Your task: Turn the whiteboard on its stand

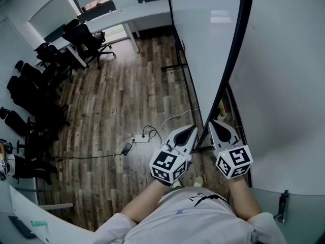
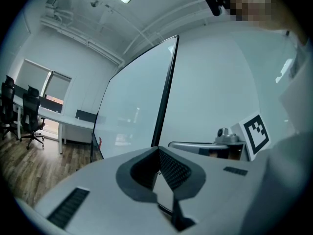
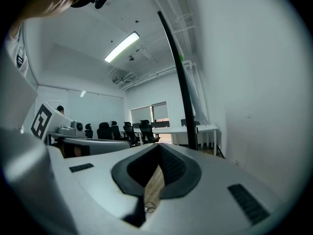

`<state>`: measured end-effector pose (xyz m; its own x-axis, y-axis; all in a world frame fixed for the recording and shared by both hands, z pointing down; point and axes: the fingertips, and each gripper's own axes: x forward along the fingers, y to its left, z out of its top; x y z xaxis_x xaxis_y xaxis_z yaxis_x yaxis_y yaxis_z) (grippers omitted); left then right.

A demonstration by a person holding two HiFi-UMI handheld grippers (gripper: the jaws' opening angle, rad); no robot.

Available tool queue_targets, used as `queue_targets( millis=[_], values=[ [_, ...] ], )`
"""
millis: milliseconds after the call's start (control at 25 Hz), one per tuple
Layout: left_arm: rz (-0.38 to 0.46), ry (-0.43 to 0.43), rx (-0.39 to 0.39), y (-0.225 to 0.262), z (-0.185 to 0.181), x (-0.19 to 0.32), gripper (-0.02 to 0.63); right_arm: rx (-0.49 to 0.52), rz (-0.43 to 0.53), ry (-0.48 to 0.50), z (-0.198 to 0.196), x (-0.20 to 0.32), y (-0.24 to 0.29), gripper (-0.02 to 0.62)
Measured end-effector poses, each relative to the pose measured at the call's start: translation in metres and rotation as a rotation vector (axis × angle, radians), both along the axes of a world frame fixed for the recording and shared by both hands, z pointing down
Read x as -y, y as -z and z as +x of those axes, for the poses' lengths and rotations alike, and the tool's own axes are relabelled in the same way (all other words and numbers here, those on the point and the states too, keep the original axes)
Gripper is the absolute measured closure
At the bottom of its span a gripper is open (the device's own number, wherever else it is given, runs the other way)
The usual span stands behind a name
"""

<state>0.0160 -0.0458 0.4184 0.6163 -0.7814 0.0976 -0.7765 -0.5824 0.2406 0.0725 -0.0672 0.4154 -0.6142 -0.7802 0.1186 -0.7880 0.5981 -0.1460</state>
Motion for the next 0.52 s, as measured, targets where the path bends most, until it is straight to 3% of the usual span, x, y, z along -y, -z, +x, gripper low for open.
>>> queue_targets(
  millis=[520],
  values=[
    [0.002,0.005,0.003,-0.0023,-0.0020,-0.0013,0.594,-0.008,-0.008,0.002,-0.0024,0.0025,-0.0093,0.583]
  ],
)
